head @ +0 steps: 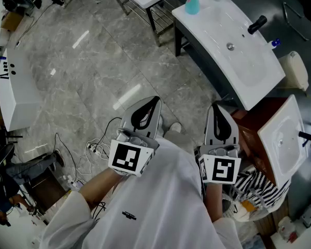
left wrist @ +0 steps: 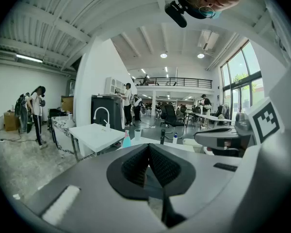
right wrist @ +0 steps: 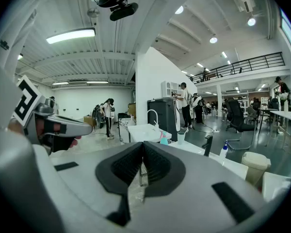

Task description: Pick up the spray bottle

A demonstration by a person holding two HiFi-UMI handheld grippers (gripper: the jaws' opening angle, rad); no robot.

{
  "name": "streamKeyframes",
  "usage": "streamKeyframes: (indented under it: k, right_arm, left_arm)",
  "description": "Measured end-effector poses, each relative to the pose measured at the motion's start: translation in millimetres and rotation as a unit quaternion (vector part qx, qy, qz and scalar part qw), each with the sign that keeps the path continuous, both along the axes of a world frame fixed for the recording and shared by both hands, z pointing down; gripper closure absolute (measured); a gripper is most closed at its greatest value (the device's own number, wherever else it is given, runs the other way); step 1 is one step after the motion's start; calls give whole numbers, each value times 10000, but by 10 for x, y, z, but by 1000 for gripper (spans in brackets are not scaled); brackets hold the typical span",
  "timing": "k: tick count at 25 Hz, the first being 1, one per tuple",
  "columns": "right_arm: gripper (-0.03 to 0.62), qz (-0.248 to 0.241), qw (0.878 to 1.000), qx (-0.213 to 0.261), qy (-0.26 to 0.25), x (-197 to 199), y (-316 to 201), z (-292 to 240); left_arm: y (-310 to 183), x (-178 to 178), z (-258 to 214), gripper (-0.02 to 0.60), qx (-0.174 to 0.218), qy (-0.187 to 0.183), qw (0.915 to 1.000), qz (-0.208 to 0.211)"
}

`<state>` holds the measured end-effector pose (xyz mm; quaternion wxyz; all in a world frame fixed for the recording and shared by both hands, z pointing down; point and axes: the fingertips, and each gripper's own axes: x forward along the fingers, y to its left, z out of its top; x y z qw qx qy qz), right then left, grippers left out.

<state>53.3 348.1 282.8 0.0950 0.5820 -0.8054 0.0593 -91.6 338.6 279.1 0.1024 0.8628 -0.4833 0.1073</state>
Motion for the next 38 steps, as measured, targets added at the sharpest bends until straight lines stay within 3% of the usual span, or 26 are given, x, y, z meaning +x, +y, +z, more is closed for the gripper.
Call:
streamKeyframes:
  k: [10,17,30,38]
  right_arm:
    - [588,-30,9999,47,134,-379,257,-76]
    - [588,332,9993,190,-48,-506,269,-129]
    - [588,705,9965,338,-308,-946,61,-183]
    - [588,442,9983,315,-210,-1136,-368,-114]
  left_arm:
    - [268,-351,-145,577,149,81,9998,-40]
    - [278,-563,-162,577,152,204,9997,68]
    - [89,-1148,-129,577,91,459,9987,175]
    - [-267,-1286,-103,577,38,512,9987,46]
